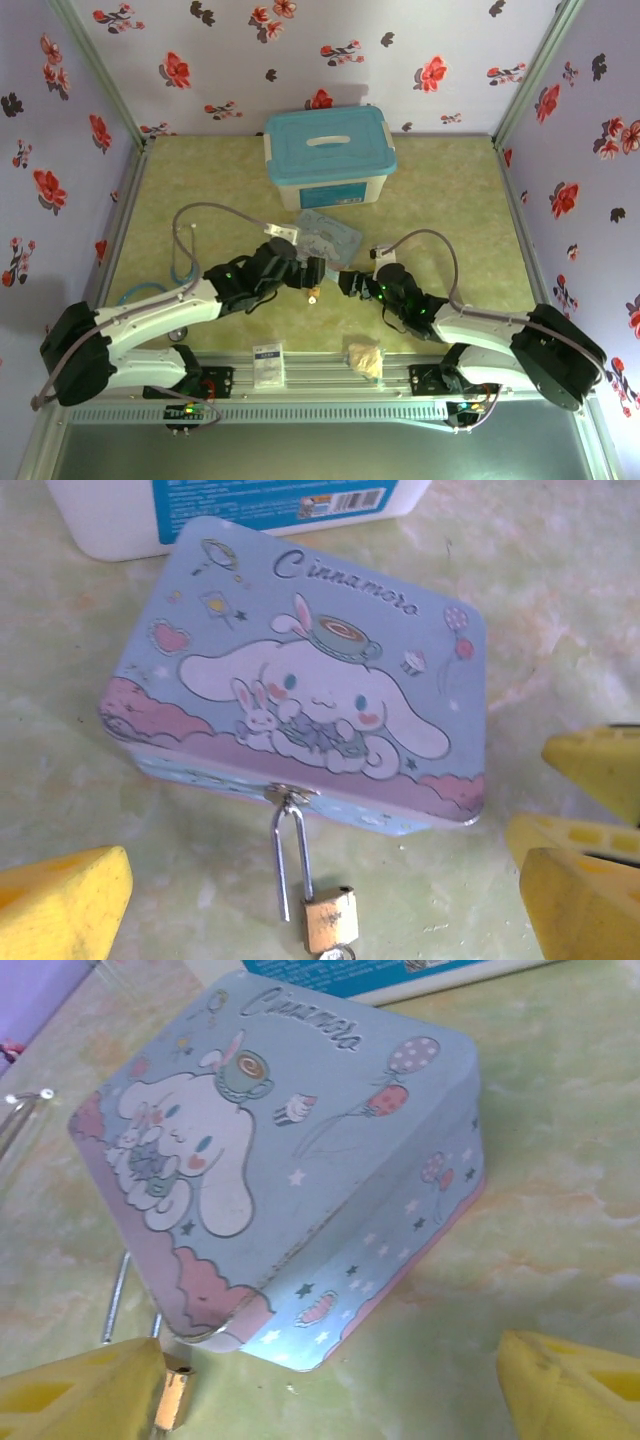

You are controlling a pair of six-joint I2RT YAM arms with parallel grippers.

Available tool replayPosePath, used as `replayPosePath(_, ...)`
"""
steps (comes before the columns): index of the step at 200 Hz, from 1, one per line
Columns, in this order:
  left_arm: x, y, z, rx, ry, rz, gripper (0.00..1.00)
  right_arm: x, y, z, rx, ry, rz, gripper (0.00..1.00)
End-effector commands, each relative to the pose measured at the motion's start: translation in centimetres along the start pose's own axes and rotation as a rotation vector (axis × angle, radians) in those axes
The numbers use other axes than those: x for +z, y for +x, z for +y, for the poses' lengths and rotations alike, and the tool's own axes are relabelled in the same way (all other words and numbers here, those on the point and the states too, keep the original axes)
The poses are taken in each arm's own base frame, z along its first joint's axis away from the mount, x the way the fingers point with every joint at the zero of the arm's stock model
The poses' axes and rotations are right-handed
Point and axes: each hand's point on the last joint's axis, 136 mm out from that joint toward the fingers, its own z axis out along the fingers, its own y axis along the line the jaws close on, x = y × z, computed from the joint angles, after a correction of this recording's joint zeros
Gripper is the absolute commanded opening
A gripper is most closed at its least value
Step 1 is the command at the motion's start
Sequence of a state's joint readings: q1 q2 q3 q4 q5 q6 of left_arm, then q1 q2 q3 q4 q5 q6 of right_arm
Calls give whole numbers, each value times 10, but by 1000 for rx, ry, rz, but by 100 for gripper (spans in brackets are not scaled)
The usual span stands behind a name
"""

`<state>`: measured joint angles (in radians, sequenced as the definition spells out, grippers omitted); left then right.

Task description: Unlock the padlock with the key

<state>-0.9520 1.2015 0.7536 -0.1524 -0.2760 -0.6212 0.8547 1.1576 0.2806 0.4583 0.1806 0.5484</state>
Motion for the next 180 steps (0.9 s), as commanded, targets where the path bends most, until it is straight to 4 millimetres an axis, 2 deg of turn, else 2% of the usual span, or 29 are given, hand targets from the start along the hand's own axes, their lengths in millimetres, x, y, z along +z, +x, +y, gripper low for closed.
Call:
replayPosePath(1, 6, -2, 9, -84, 81, 22, 100, -5, -1, 26, 11, -67, 6, 83)
replayPosePath(33, 12, -9, 19, -80, 80, 19, 99, -7, -4, 41, -69, -8, 12, 80)
replayPosePath(68, 21, -32, 37, -93, 53, 10, 98, 9, 4, 59, -53, -31, 28, 75)
replayPosePath(97, 40, -48, 46, -73, 50, -3, 98, 17, 6, 65, -36, -15, -44, 71)
replayPosePath(134, 73, -47, 41, -8, 78, 9, 95, 25, 6, 45, -1, 79, -111, 72)
replayPosePath(153, 87, -41, 39, 46, 76, 66, 82, 29, 2, 34, 16, 103, -127, 73)
replayPosePath(180, 96, -33, 41, 47, 71, 95, 79, 36, -4, 23, 60, 88, -99, 70)
